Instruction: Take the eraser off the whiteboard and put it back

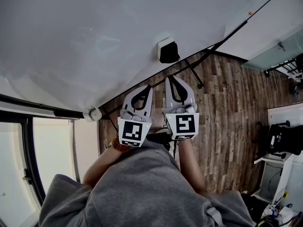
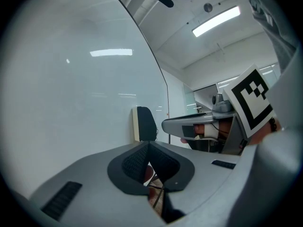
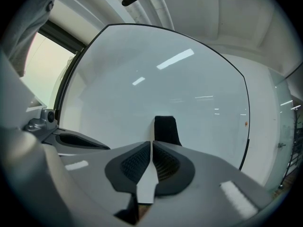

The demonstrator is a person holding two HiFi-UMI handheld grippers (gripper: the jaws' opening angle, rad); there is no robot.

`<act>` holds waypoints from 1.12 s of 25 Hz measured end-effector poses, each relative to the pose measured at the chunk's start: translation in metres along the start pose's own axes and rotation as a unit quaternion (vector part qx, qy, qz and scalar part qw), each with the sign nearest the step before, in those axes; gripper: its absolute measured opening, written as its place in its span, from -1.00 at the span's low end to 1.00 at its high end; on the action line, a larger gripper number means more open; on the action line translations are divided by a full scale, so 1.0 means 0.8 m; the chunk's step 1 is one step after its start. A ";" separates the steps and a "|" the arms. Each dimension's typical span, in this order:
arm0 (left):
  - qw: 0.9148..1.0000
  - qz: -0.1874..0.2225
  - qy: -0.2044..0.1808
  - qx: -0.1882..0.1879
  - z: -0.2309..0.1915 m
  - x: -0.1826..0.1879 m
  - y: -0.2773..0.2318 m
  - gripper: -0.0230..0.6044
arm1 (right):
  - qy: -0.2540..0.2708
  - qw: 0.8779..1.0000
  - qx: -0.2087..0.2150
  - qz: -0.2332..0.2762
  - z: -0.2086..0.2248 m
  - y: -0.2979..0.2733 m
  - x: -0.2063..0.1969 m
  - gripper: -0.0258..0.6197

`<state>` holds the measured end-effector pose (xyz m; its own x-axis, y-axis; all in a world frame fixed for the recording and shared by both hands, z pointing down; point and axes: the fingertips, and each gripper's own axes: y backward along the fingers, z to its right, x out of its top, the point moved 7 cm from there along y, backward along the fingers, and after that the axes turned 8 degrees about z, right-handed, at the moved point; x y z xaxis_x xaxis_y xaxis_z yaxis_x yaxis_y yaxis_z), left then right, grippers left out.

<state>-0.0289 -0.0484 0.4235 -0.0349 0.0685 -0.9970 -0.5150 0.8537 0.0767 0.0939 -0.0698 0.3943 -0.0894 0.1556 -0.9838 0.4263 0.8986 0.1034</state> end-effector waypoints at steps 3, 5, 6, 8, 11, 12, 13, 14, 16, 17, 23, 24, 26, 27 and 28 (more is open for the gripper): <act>1.000 0.001 0.001 0.001 0.000 0.000 0.000 -0.91 | -0.002 1.000 0.003 0.002 -0.001 0.000 0.001 -0.86; 1.000 0.002 0.001 0.003 0.000 0.000 -0.001 -0.91 | -0.002 1.000 0.006 0.003 -0.001 -0.001 0.000 -0.88; 1.000 0.002 0.001 0.004 0.000 0.000 -0.001 -0.91 | -0.002 1.000 0.008 0.002 -0.001 -0.001 0.000 -0.88; 1.000 0.003 0.001 0.007 -0.002 0.000 0.000 -0.91 | -0.004 1.000 0.012 0.001 -0.002 -0.001 -0.001 -0.88; 1.000 0.004 0.004 0.011 -0.003 0.003 -0.001 -0.91 | -0.006 1.000 0.015 0.000 -0.003 -0.001 0.000 -0.88; 1.000 0.005 0.006 0.012 -0.003 0.003 -0.001 -0.91 | -0.006 1.000 0.016 0.001 -0.004 -0.002 0.001 -0.88; 1.000 0.006 0.007 0.012 -0.004 0.004 -0.001 -0.91 | -0.007 1.000 0.018 0.002 -0.005 -0.004 0.003 -0.88; 1.000 0.007 0.008 0.013 -0.004 0.004 -0.002 -0.91 | -0.008 1.000 0.020 0.003 -0.007 -0.005 0.004 -0.88; 1.000 0.007 0.010 0.015 -0.005 0.004 -0.002 -0.91 | -0.008 1.000 0.024 0.004 -0.009 -0.006 0.004 -0.88; 1.000 0.007 0.010 0.016 -0.006 0.003 -0.002 -0.91 | -0.008 1.000 0.026 0.003 -0.009 -0.006 0.004 -0.88; 1.000 0.008 0.011 0.016 -0.008 0.003 -0.004 -0.91 | -0.004 1.000 0.027 0.002 -0.009 -0.007 0.004 -0.88; 1.000 0.008 0.011 0.017 -0.008 0.003 -0.004 -0.91 | -0.005 1.000 0.030 0.004 -0.010 -0.007 0.005 -0.88; 1.000 0.008 0.011 0.018 -0.009 0.003 -0.005 -0.91 | -0.010 0.999 0.040 0.008 -0.012 -0.008 0.004 -0.88; 1.000 0.008 0.011 0.018 -0.010 0.003 -0.005 -0.91 | -0.011 0.999 0.046 0.010 -0.013 -0.008 0.004 -0.88; 1.000 0.009 0.010 0.019 -0.011 0.004 -0.006 -0.91 | -0.011 0.999 0.050 0.011 -0.015 -0.009 0.005 -0.88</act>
<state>-0.0341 -0.0566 0.4202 -0.0610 0.0736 -0.9954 -0.4804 0.8720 0.0940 0.0797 -0.0704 0.3914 -0.0594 0.1655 -0.9844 0.5166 0.8489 0.1115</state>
